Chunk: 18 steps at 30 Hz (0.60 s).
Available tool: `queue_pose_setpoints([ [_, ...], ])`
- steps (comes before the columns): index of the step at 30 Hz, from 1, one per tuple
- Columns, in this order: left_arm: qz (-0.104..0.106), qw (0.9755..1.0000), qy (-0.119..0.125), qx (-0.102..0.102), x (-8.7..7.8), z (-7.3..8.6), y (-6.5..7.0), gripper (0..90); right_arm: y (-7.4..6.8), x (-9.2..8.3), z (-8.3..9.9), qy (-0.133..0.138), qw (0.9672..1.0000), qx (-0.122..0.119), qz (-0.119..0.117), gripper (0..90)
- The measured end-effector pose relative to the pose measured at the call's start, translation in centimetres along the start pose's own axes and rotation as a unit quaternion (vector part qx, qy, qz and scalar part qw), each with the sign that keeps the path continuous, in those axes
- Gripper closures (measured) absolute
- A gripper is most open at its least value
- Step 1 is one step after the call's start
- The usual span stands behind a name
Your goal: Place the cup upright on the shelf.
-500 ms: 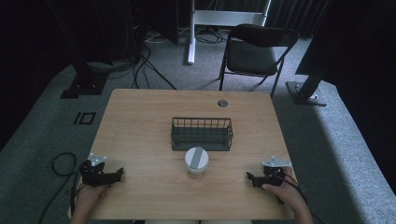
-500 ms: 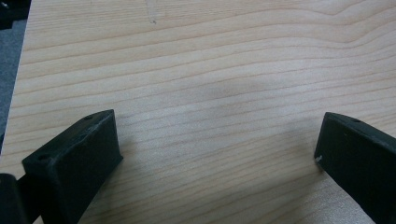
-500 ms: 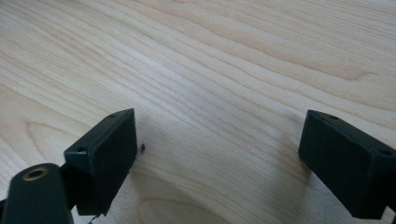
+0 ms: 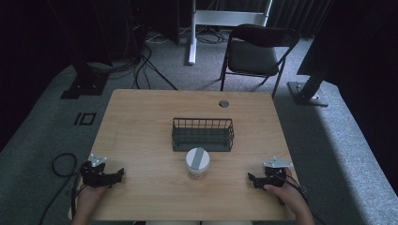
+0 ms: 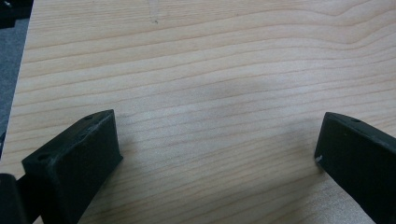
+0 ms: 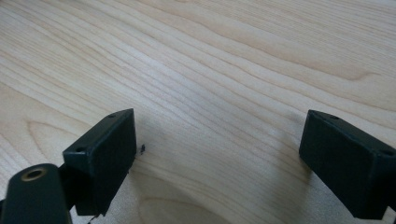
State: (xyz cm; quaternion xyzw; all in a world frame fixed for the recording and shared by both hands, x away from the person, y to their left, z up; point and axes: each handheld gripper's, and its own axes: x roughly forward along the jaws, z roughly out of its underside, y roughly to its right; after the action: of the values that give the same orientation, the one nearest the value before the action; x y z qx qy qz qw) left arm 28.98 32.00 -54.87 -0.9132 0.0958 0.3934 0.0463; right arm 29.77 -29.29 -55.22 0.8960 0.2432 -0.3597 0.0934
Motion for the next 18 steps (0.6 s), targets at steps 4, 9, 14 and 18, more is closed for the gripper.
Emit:
queue_pose_setpoints([
  [4,0.0,1.0,0.0,0.0,0.0,0.01,0.0,0.2,-0.01,0.0,0.0,0.0,1.0,0.0,0.0,10.8],
  [9,0.0,1.0,0.0,0.0,0.0,0.01,-0.01,0.1,-0.02,-0.01,0.01,0.0,1.0,0.0,0.0,10.8],
  [14,0.0,1.0,0.0,0.0,0.0,0.01,-0.01,0.1,-0.03,0.01,-0.01,0.0,1.0,-0.002,-0.001,10.9],
  [18,0.0,1.0,0.0,0.0,0.0,0.01,-0.01,0.1,-0.15,0.01,-0.07,0.005,0.9999,0.002,-0.015,11.1],
])
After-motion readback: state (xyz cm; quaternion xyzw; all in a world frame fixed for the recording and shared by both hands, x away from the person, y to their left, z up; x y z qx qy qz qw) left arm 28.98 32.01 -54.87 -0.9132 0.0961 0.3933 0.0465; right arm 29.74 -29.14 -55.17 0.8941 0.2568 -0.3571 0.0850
